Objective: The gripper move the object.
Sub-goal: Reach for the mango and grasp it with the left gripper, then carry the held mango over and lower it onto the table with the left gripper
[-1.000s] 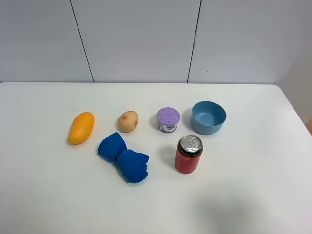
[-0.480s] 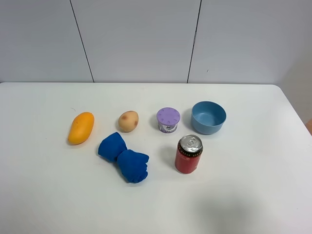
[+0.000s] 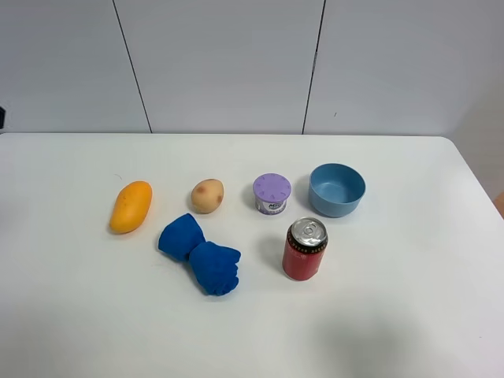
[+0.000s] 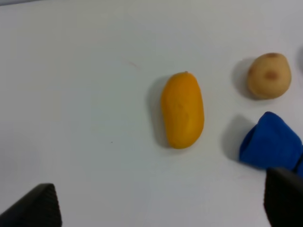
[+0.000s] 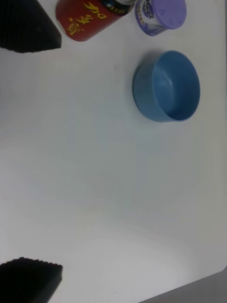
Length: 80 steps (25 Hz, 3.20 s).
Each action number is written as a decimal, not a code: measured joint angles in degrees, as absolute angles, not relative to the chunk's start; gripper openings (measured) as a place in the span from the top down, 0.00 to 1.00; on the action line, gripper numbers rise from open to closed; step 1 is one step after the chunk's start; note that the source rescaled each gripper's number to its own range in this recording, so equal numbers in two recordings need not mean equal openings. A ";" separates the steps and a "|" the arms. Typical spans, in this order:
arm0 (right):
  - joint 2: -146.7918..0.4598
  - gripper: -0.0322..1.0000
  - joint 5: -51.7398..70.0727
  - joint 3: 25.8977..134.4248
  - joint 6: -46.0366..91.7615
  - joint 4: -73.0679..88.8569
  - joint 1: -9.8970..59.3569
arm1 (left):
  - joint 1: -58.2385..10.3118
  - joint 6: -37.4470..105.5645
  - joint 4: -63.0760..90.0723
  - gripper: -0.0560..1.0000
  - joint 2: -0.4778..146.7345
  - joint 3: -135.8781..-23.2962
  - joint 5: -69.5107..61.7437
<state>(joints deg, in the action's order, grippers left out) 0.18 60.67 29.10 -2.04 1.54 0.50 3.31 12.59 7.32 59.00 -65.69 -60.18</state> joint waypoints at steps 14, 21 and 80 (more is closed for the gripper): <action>0.18 0.00 60.67 29.10 -2.04 1.54 0.50 | -4.92 16.49 4.40 0.00 88.35 -73.84 -55.36; 0.18 0.00 60.67 29.10 -2.04 1.54 0.50 | -6.03 16.54 2.82 0.00 96.45 -73.91 -51.36; 0.18 0.00 60.67 29.10 -2.04 1.56 0.50 | -7.48 21.19 12.78 0.94 108.10 -76.82 -46.52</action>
<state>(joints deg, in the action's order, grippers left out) 0.18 60.67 29.10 -2.04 1.56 0.50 -7.48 21.19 12.78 108.10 -76.82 -46.52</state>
